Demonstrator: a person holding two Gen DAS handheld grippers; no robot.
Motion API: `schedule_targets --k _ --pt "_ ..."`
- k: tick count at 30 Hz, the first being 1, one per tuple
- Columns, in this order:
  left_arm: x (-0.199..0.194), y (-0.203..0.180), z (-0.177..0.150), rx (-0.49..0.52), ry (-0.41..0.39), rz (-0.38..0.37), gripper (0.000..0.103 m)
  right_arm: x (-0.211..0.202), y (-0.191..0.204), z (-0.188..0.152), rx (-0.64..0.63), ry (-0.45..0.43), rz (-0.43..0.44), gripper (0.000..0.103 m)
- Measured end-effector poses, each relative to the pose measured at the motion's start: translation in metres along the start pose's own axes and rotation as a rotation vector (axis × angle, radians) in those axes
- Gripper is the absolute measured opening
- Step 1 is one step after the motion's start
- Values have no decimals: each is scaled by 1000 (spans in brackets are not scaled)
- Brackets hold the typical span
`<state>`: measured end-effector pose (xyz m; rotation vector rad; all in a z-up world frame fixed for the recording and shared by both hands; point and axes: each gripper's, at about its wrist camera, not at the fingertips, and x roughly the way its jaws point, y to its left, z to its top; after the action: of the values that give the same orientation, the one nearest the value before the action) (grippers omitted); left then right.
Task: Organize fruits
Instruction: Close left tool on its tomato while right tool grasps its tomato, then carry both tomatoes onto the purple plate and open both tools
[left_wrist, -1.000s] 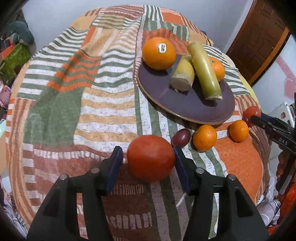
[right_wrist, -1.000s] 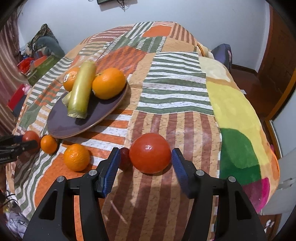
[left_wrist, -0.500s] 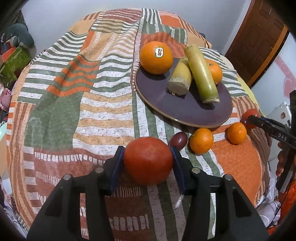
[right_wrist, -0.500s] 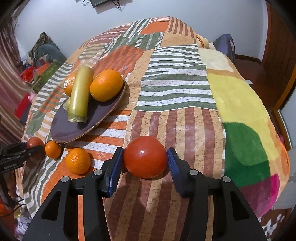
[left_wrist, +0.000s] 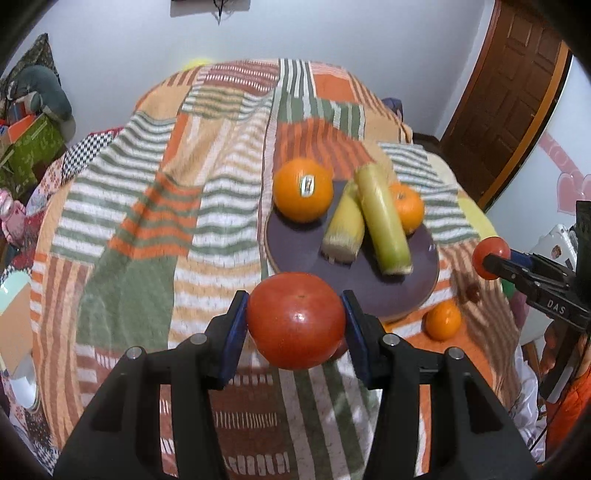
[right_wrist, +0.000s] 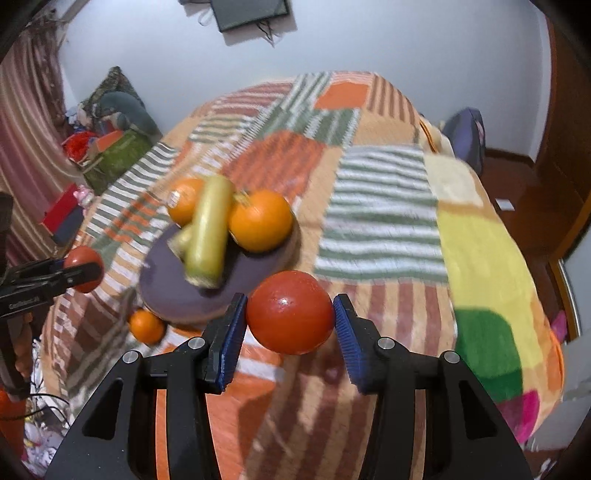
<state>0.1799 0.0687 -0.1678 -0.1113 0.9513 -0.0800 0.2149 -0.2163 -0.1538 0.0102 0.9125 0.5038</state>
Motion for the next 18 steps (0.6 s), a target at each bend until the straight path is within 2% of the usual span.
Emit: schedule_targets --k 10,18 --pt "8 -2 27 13 -37 0 49 12 24 22 -58 -39 55 44" --pt "38 5 42 -8 -8 -5 49 34 33 26 -61 -14 75 44"
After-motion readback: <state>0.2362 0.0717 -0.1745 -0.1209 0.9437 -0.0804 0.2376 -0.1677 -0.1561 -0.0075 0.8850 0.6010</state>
